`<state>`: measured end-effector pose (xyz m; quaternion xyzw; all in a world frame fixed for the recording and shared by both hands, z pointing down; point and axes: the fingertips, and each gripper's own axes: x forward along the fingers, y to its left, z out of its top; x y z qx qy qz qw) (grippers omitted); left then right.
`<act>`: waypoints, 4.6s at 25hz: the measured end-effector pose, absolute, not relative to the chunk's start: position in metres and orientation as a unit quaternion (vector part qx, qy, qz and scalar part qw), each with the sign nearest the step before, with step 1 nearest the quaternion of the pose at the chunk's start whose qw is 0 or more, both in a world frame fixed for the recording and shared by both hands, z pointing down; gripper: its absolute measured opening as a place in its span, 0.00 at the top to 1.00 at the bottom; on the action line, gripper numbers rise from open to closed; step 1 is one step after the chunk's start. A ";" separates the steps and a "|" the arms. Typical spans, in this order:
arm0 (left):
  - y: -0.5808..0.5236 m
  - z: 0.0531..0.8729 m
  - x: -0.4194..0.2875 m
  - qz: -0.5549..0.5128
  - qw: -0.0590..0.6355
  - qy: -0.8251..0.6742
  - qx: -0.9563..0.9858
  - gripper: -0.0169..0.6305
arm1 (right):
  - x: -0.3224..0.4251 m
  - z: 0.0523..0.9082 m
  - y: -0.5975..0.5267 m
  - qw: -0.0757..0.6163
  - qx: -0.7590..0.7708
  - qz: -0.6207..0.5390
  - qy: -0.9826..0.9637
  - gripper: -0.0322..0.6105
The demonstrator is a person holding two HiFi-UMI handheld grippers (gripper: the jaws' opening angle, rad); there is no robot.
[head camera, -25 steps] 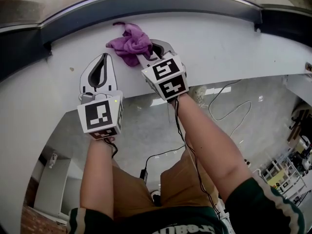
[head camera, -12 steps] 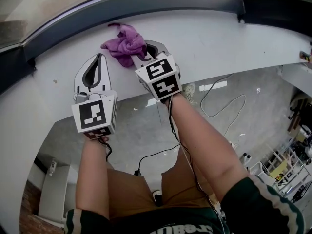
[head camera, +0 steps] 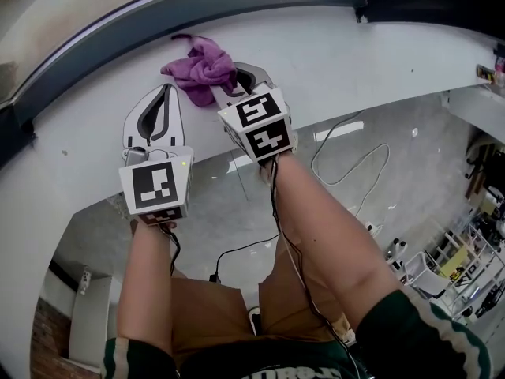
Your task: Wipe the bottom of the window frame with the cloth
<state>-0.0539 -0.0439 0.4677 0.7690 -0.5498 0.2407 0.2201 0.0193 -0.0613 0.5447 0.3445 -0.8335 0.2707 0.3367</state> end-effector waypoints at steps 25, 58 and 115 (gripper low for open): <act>-0.084 0.454 0.126 0.224 0.195 -0.472 0.830 0.96 | 0.183 0.525 -0.097 0.314 0.422 0.249 -0.813 0.78; -0.117 0.468 0.274 0.219 0.159 -0.392 0.879 0.96 | 0.352 0.530 -0.134 0.356 0.508 0.218 -0.754 0.77; -0.050 0.478 0.124 0.233 0.193 -0.458 0.836 0.96 | 0.216 0.559 -0.038 0.378 0.422 0.250 -0.785 0.78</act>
